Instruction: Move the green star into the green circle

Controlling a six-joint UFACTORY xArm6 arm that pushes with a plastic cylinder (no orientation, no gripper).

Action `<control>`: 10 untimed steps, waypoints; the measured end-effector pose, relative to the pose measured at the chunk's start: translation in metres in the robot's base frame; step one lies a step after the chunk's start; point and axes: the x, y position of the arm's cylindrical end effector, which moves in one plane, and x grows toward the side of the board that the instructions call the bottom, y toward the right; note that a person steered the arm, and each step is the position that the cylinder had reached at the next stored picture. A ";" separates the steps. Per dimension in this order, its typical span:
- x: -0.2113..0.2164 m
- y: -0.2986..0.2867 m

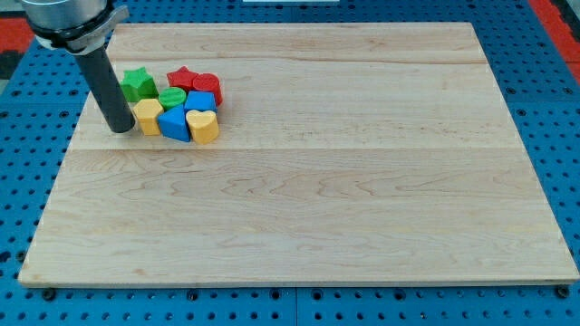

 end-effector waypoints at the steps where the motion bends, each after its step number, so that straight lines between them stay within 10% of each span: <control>1: -0.020 -0.040; 3: -0.114 -0.067; 10: -0.056 -0.004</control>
